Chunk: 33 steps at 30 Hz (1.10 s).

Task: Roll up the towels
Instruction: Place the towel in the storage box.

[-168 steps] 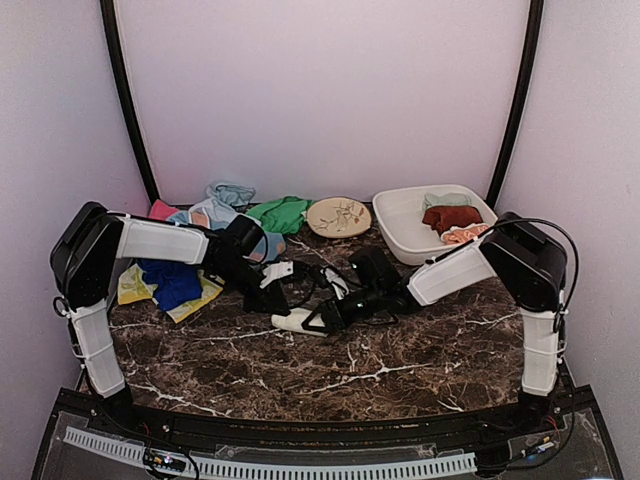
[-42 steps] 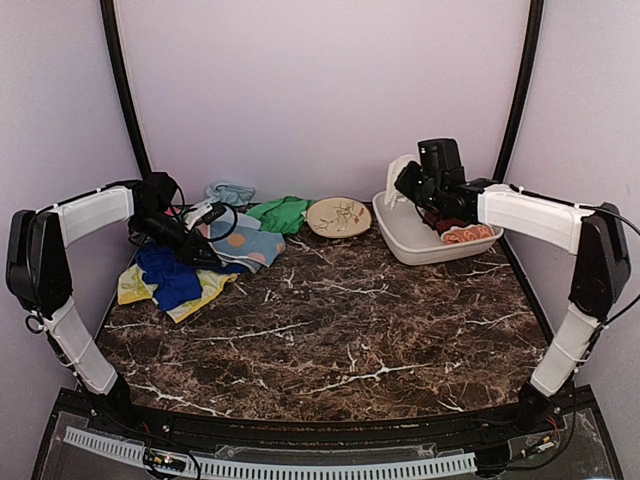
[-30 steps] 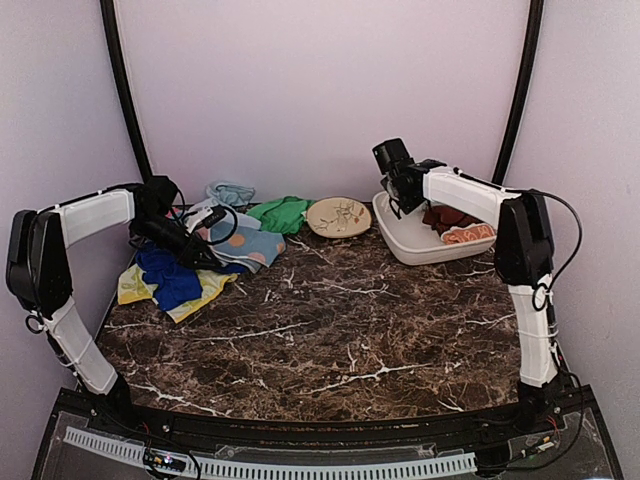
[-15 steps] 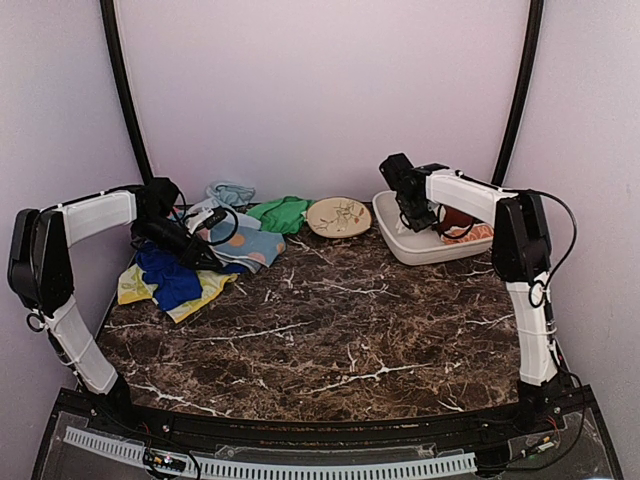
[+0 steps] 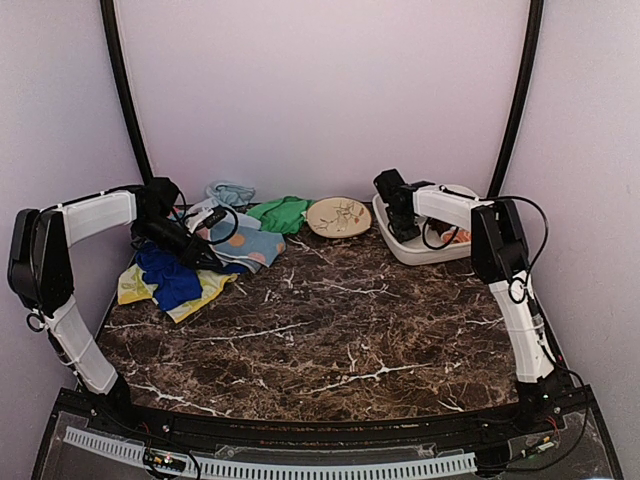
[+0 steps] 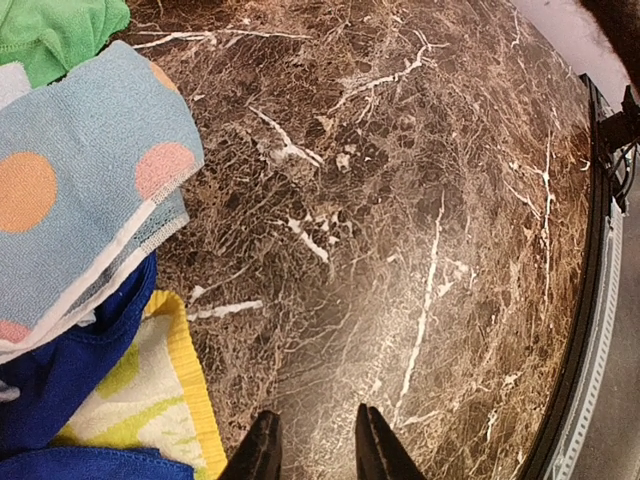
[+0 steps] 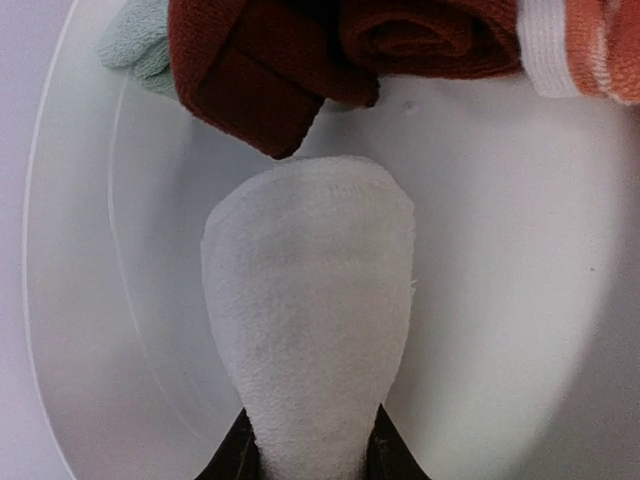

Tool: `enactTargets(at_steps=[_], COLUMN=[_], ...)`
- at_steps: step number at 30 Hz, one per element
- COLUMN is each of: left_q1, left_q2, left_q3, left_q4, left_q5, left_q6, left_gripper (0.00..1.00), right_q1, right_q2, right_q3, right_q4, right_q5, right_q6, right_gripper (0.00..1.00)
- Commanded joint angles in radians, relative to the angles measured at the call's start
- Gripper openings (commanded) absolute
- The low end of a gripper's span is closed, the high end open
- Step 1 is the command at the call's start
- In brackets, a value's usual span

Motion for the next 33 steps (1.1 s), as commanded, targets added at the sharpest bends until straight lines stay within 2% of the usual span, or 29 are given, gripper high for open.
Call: enactTargets(at_steps=[1,4,11,18,27,28,30,33], left_q1=[0.006,0.005,0.006,0.005,0.005,0.006,0.006,0.006], left_q2=[-0.011,-0.004,0.011,0.013,0.015,0.014,0.014,0.013], left_q3=[-0.016,-0.013,0.004,0.007,0.003,0.002,0.001,0.0], left_q4=[0.004,0.003,-0.022,-0.034,-0.043,-0.046,-0.048,-0.046], left_q5=[0.029,0.033,0.013,0.005,0.007,0.007,0.008,0.016], left_q6=[-0.017,-0.021,-0.001,-0.003,-0.009,-0.01,-0.013,-0.022], left_gripper=[0.27,0.27,0.27,0.27,0.27,0.27,0.27,0.27], right_q1=[-0.017,-0.022,-0.035,-0.036,-0.037,-0.037,-0.036,-0.032], right_q2=[0.007,0.02,0.097,0.126,0.159,0.16,0.148,0.105], right_q3=[-0.009,-0.034,-0.019,-0.056,-0.042,-0.042,-0.053,-0.112], right_q4=[0.19,0.281,0.365,0.564,0.636,0.647,0.664,0.706], right_q5=[-0.012,-0.004,-0.028,0.015,0.026,0.018,0.006,0.013], right_q6=[-0.034,-0.061,-0.045,-0.091,-0.115,-0.13,-0.149,-0.171], right_gripper=[0.0,0.0,0.0,0.0,0.0,0.02,0.21,0.28])
